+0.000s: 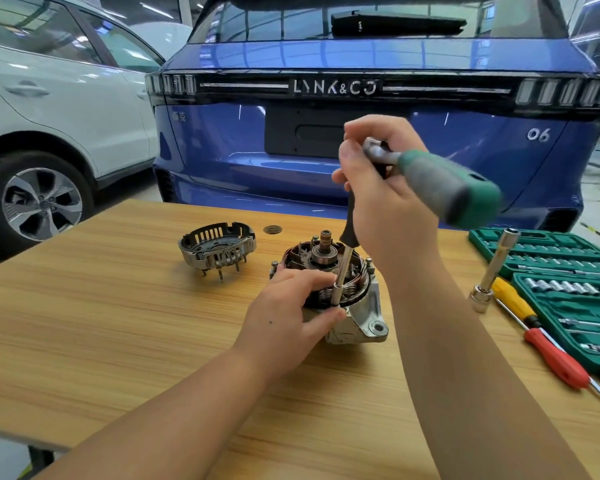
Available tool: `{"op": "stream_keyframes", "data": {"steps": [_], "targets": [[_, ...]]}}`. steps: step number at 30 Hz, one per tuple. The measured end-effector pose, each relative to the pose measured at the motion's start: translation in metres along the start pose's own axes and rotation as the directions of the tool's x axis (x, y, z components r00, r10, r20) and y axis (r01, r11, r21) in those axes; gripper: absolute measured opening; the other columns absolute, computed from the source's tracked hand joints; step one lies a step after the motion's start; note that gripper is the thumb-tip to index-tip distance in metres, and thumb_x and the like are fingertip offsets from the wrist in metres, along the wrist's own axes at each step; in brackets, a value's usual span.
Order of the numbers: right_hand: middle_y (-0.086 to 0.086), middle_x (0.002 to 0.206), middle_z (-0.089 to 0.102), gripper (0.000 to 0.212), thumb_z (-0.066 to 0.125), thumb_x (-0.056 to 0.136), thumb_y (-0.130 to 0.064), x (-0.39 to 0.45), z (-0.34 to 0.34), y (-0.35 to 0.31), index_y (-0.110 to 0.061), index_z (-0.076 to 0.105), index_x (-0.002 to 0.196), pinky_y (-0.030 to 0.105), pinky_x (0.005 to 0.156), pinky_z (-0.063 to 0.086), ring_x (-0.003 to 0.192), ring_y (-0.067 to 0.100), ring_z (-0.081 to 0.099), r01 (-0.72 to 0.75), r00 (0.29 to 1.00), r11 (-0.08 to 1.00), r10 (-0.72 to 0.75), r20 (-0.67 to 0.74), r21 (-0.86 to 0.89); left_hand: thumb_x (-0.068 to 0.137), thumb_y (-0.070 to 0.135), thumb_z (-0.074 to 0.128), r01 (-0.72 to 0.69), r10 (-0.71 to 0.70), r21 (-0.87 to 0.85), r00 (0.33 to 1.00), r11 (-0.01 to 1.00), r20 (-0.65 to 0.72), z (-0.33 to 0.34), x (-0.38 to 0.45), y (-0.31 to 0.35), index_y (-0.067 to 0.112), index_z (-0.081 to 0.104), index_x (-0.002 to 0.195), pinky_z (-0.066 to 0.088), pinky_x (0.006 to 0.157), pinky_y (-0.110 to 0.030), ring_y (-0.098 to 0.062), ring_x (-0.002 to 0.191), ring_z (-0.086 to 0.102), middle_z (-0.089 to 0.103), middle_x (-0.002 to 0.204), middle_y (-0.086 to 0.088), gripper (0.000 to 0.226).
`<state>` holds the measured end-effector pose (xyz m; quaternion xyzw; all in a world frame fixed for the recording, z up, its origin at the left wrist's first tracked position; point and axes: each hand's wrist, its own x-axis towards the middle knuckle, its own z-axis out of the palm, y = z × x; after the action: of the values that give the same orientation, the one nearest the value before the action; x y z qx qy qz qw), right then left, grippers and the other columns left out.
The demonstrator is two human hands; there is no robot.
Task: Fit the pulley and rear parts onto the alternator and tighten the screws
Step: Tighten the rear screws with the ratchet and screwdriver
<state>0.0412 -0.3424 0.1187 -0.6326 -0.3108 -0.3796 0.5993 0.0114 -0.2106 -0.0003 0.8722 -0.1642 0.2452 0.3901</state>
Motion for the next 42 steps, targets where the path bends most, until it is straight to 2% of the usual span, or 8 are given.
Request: {"op": "stream_keyframes", "data": {"steps": [6,11,14,20,24,34,37,42], "targets": [[0.008,0.093,0.058,0.030,0.048,0.086,0.002,0.004,-0.009,0.001,-0.019,0.055,0.106,0.028,0.068,0.051,0.072,0.025,0.056,-0.191,0.960,0.940,0.119,0.253,0.283,0.085,0.035,0.077,0.002,-0.002,0.008,1.000,1.000,0.007,0.000,0.000,0.000,0.030,0.066,0.124,0.042,0.110,-0.045,0.007,0.111,0.050,0.064,0.112,0.018,0.041],[0.015,0.088,0.058,0.042,0.065,0.079,-0.033,0.008,-0.012,0.000,-0.009,0.056,0.113,0.032,0.071,0.045,0.070,0.025,0.050,-0.408,0.892,0.724,0.187,0.410,0.556,0.084,0.033,0.079,0.003,-0.003,0.003,1.000,1.000,0.009,0.000,0.000,0.000,0.029,0.067,0.122,0.045,0.106,-0.044,0.002,0.112,0.053,0.063,0.109,0.021,0.040],[0.008,0.086,0.061,0.024,0.050,0.093,-0.025,0.005,-0.012,0.000,-0.013,0.061,0.111,0.029,0.070,0.048,0.072,0.021,0.053,-0.434,0.890,0.683,0.225,0.396,0.587,0.083,0.031,0.079,-0.007,0.007,0.011,1.000,1.000,0.001,0.000,0.000,0.001,0.029,0.067,0.121,0.042,0.109,-0.050,0.003,0.111,0.052,0.059,0.105,0.029,0.039],[-0.006,0.073,0.060,0.035,0.076,0.083,-0.030,0.005,-0.007,-0.009,-0.019,0.056,0.110,0.026,0.064,0.050,0.061,0.014,0.056,-0.337,0.940,0.891,0.334,0.066,0.303,0.083,0.034,0.079,-0.015,0.015,0.010,1.000,1.000,0.001,0.000,0.000,0.000,0.028,0.066,0.123,0.041,0.111,-0.049,0.001,0.115,0.053,0.057,0.107,0.029,0.042],[-0.004,0.066,0.061,0.035,0.075,0.083,-0.025,0.006,-0.006,-0.015,-0.019,0.058,0.113,0.030,0.064,0.051,0.057,0.015,0.056,-0.420,0.901,0.824,0.430,0.064,0.380,0.083,0.035,0.079,-0.024,0.024,0.014,1.000,1.000,0.002,0.000,-0.001,-0.002,0.028,0.066,0.124,0.046,0.106,-0.040,0.000,0.115,0.053,0.061,0.110,0.022,0.044],[-0.010,0.065,0.058,0.016,0.075,0.087,-0.026,0.001,0.004,-0.020,-0.018,0.062,0.092,0.026,0.056,0.047,0.056,0.012,0.054,-0.316,0.948,0.933,0.303,0.094,0.172,0.083,0.034,0.079,-0.028,0.027,0.025,1.000,0.999,0.014,0.001,0.000,-0.004,0.027,0.066,0.124,0.048,0.099,-0.027,-0.004,0.113,0.055,0.067,0.113,0.013,0.043],[-0.012,0.060,0.058,0.020,0.076,0.086,-0.030,0.002,0.014,-0.021,-0.021,0.059,0.088,0.022,0.054,0.045,0.053,0.008,0.054,-0.266,0.964,0.962,0.267,-0.012,0.062,0.084,0.034,0.078,-0.033,0.032,0.036,0.999,0.999,0.023,0.000,0.000,-0.004,0.027,0.067,0.124,0.036,0.101,-0.010,-0.005,0.114,0.055,0.068,0.113,0.012,0.042],[-0.011,0.060,0.056,0.020,0.073,0.091,-0.028,0.006,0.023,-0.024,-0.016,0.058,0.088,0.031,0.053,0.045,0.052,0.008,0.052,-0.212,0.977,0.962,0.202,-0.070,-0.173,0.084,0.032,0.079,-0.024,0.023,0.019,1.000,1.000,0.017,-0.001,0.001,-0.004,0.026,0.066,0.124,0.048,0.104,-0.034,-0.001,0.111,0.054,0.064,0.110,0.017,0.043]]}}
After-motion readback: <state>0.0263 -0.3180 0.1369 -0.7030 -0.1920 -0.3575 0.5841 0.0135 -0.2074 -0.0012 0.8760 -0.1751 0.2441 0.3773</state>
